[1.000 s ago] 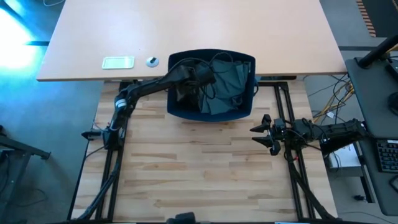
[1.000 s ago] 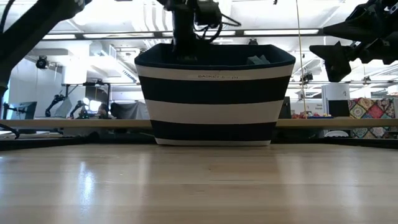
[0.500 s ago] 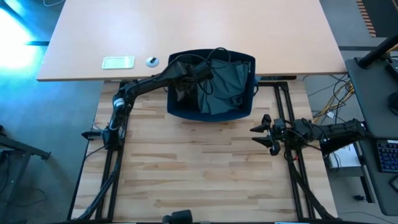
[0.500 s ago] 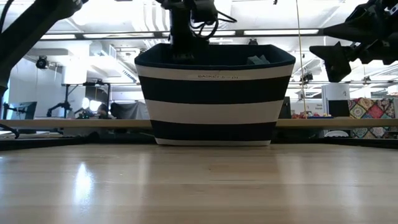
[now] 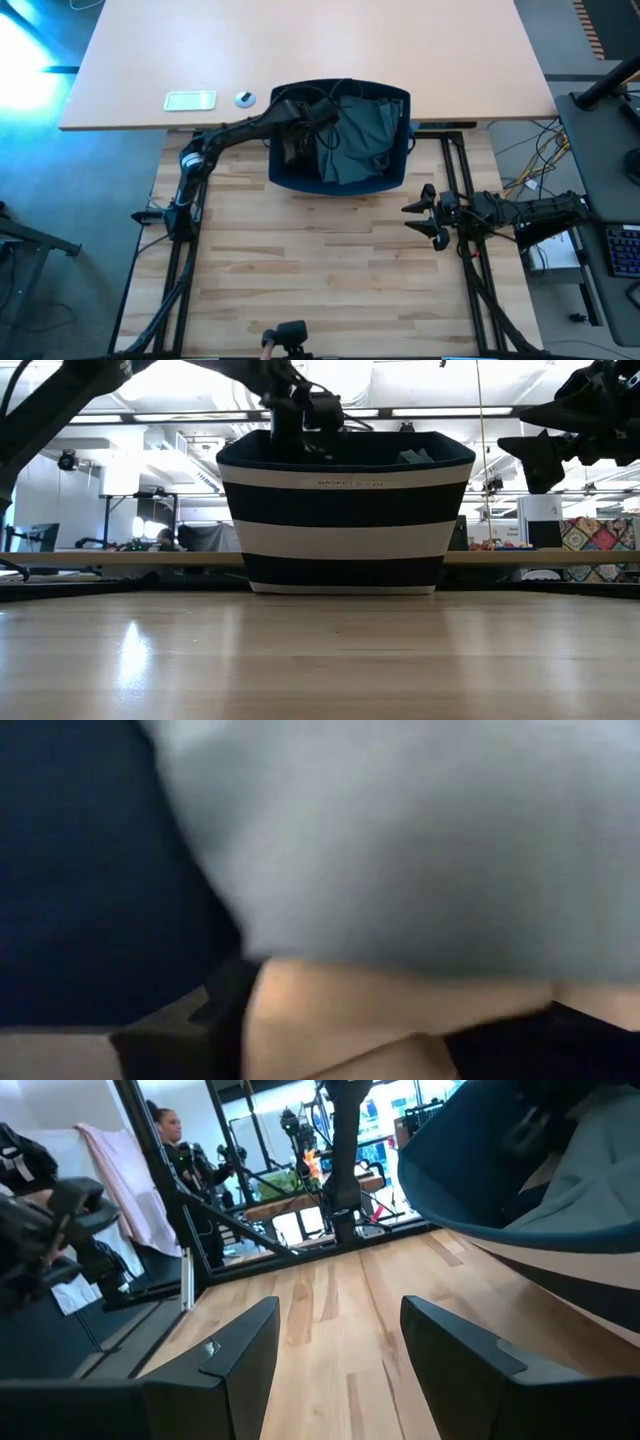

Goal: Fold Laundry from Bin
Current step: Fold the brown shorts from the blue laundry basket

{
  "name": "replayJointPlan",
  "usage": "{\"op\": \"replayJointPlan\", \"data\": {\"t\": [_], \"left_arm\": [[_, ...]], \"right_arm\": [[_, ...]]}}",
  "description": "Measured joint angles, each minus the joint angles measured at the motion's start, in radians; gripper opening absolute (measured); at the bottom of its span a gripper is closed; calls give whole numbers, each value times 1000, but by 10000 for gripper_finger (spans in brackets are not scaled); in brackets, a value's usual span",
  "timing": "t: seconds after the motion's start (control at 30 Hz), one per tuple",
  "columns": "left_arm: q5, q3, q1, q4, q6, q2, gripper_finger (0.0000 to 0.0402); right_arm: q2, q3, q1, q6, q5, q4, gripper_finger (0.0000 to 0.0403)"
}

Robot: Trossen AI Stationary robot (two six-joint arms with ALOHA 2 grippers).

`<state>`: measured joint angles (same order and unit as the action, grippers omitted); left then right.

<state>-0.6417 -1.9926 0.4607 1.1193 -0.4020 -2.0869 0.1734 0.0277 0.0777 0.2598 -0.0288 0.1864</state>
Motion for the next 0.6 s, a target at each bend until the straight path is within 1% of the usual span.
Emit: {"op": "replayJointPlan", "data": {"t": [0.13,0.2,0.3,0.37,0.43,0.47,0.53,0.6], "left_arm": [[-29,77,2,-48,-9,0,225],[-67,117,3,-87,-9,0,208],[-129,163,5,-154,-9,-1,155],[-156,178,4,-199,-9,-1,100],[-161,178,5,-231,5,-2,37],[-162,176,4,-247,18,-2,19],[-175,155,-1,-248,46,-2,13],[-224,124,-16,-250,51,-2,7]], "right_arm": [[0,0,0,-3,0,0,206],[0,0,0,-9,0,0,206],[0,0,0,-11,0,1,206],[0,0,0,-11,0,3,206],[0,0,0,-10,0,6,206],[0,0,0,-9,0,6,206],[0,0,0,-9,0,6,206],[0,0,0,0,0,6,206]]}}
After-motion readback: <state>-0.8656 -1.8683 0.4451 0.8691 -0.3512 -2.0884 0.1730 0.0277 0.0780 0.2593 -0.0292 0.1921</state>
